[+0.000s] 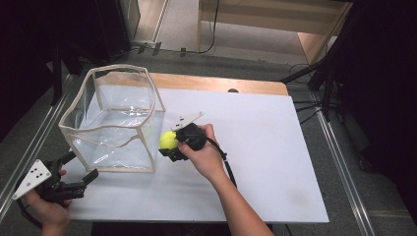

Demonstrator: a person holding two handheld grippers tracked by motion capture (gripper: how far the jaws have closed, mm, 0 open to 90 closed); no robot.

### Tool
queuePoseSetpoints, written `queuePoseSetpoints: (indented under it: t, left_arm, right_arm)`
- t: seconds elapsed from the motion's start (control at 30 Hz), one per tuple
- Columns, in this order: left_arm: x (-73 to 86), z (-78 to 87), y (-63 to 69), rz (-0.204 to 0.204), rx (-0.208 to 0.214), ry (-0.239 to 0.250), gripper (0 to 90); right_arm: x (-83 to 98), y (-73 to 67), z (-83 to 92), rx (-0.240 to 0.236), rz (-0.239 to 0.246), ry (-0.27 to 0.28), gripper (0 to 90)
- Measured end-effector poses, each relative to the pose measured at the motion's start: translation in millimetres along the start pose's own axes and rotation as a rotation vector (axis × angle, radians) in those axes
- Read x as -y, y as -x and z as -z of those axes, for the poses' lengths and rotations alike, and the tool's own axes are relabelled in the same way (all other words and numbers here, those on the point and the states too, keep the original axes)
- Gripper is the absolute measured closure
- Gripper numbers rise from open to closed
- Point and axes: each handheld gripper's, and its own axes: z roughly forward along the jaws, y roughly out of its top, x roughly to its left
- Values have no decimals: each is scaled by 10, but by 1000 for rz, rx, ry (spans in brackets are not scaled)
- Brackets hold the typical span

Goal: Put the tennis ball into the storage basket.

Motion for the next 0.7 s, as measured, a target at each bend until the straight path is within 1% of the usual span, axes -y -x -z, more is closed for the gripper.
queuePoseSetpoints:
  t: [0.17, 0.4, 0.7]
  left_arm:
    - [0, 0, 2, 5, -1, 1, 1]
    - [0, -1, -1, 1, 1, 0, 1]
    - [-1, -3, 0, 0, 0, -2, 1]
  right_arm:
    - [-57, 5, 41, -3, 2, 2, 239]
    - [-147, 9, 104, -10, 21, 7, 239]
    - [-234, 18, 184, -6, 24, 23, 239]
